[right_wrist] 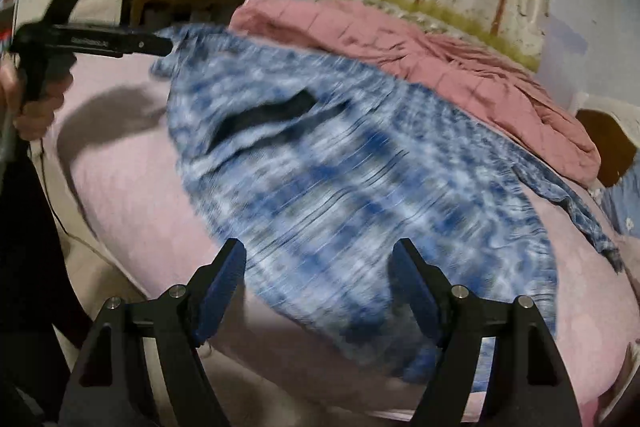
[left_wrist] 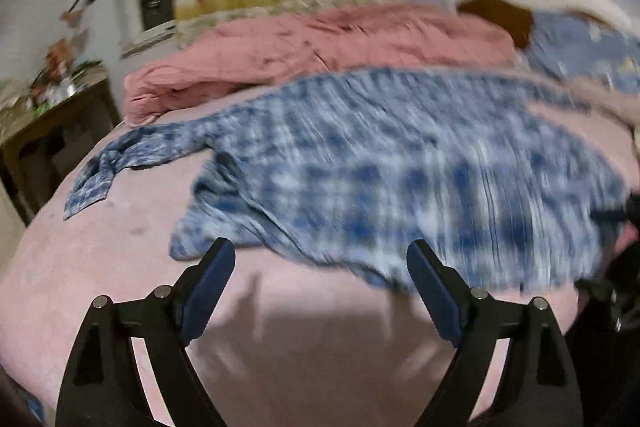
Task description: Fold large clothes
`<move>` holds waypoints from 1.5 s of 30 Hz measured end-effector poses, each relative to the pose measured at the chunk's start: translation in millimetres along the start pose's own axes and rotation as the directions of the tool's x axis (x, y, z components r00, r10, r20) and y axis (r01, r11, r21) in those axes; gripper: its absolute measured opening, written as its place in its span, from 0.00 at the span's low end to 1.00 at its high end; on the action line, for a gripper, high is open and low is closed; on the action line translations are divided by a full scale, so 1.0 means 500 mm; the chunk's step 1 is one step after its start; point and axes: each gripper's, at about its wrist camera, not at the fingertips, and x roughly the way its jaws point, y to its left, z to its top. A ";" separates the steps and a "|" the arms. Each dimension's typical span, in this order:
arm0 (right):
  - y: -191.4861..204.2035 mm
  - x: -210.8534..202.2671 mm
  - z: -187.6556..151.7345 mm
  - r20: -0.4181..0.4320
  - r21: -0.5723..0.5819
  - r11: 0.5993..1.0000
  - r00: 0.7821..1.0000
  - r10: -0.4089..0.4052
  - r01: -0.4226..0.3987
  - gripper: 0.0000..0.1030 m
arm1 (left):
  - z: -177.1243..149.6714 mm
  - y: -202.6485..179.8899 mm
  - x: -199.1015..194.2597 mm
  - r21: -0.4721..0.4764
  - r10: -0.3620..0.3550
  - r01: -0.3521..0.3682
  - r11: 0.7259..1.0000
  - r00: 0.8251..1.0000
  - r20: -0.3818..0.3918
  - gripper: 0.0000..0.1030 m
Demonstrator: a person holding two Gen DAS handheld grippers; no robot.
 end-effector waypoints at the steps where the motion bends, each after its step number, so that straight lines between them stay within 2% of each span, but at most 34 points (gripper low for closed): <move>1: 0.009 0.005 -0.002 -0.012 -0.013 1.000 1.000 -0.014 0.014 0.75 | -0.007 -0.010 0.002 0.023 -0.009 0.009 1.000 1.000 -0.016 0.84; 4: 0.000 0.009 -0.003 -0.029 0.024 1.000 1.000 0.003 -0.002 0.76 | -0.035 -0.033 0.011 0.067 -0.022 0.026 0.997 0.998 -0.063 0.84; 7: -0.016 0.014 -0.006 -0.054 0.063 0.998 0.998 0.011 -0.007 0.79 | -0.053 -0.055 0.028 0.133 0.001 0.014 0.991 0.993 -0.116 0.84; 9: -0.015 0.012 -0.009 -0.064 0.032 0.999 0.998 -0.002 0.004 0.80 | -0.055 -0.065 0.031 0.161 0.021 -0.001 0.987 0.992 -0.123 0.85; 11: -0.017 0.011 -0.013 -0.064 0.003 0.999 0.997 -0.053 0.054 0.86 | -0.048 -0.068 0.038 0.177 0.028 -0.003 0.984 0.990 -0.136 0.85; 14: -0.039 0.021 -0.008 -0.071 0.058 0.995 0.995 -0.072 0.076 0.87 | -0.030 -0.084 0.064 0.220 0.080 -0.054 0.974 0.991 -0.108 0.85; 15: -0.043 0.020 -0.004 -0.065 0.065 0.993 0.993 -0.094 0.098 0.87 | -0.024 -0.087 0.078 0.229 0.094 -0.070 0.971 0.991 -0.095 0.85; 16: -0.044 0.019 0.000 -0.052 0.052 0.986 0.986 -0.155 0.158 0.87 | -0.015 -0.090 0.090 0.231 0.114 -0.094 0.968 0.991 -0.073 0.84; 17: -0.044 0.019 0.002 -0.031 0.022 0.965 0.965 -0.262 0.263 0.85 | -0.008 -0.090 0.095 0.231 0.131 -0.117 0.966 0.990 -0.047 0.72; 19: -0.065 0.029 0.001 -0.031 0.003 0.917 0.916 -0.400 0.400 0.73 | 0.002 -0.087 0.107 0.246 0.176 -0.166 0.955 0.984 -0.019 0.52; 21: -0.098 0.038 -0.006 -0.071 0.045 0.938 0.938 -0.339 0.342 0.66 | 0.008 -0.070 0.114 0.224 0.173 -0.165 0.960 0.985 -0.014 0.47; 22: -0.114 0.039 -0.011 -0.081 0.074 0.952 0.954 -0.290 0.295 0.61 | 0.011 -0.061 0.115 0.207 0.169 -0.162 0.965 0.985 -0.018 0.37; 23: -0.125 0.034 -0.014 -0.080 0.094 0.959 0.962 -0.262 0.269 0.57 | 0.013 -0.054 0.114 0.191 0.166 -0.160 0.968 0.986 -0.017 0.19; 24: -0.130 0.028 -0.016 -0.074 0.100 0.959 0.963 -0.257 0.264 0.42 | 0.012 -0.050 0.110 0.184 0.167 -0.162 0.969 0.986 -0.012 0.03; 25: -0.135 0.020 -0.018 -0.066 0.108 0.958 0.963 -0.259 0.265 0.22 | 0.012 -0.049 0.106 0.185 0.158 -0.152 0.971 0.987 -0.017 0.02; 27: -0.145 0.012 -0.021 -0.065 0.144 0.949 0.960 -0.274 0.281 0.09 | 0.010 -0.058 0.078 0.188 0.140 -0.137 0.973 0.990 -0.003 0.02; 28: -0.153 0.004 -0.024 -0.054 0.173 0.941 0.957 -0.287 0.292 0.05 | 0.009 -0.064 0.050 0.176 0.146 -0.150 0.973 0.989 0.036 0.02; 32: -0.174 -0.073 -0.015 0.050 0.234 0.929 0.951 -0.305 0.286 0.05 | 0.017 -0.070 -0.071 0.094 0.129 -0.142 0.985 0.982 0.138 0.02; 35: -0.180 -0.130 0.004 0.110 0.240 0.926 0.940 -0.324 0.291 0.05 | 0.045 -0.076 -0.140 0.091 0.118 -0.135 0.987 0.978 0.171 0.02; 38: -0.202 -0.176 0.046 0.164 0.245 0.927 0.930 -0.329 0.284 0.05 | 0.095 -0.069 -0.169 0.069 0.098 -0.111 0.991 0.980 0.172 0.02; 42: -0.257 -0.170 0.134 0.176 0.270 0.916 0.921 -0.349 0.295 0.05 | 0.169 -0.048 -0.115 0.031 0.139 -0.144 0.989 0.980 0.142 0.02; 43: -0.274 -0.154 0.155 0.171 0.276 0.918 0.925 -0.339 0.285 0.05 | 0.190 -0.036 -0.085 0.014 0.134 -0.137 0.990 0.984 0.119 0.02; 45: -0.327 -0.083 0.205 0.125 0.309 0.920 0.948 -0.292 0.243 0.05 | 0.224 -0.006 -0.013 -0.026 0.121 -0.120 0.992 0.991 0.064 0.02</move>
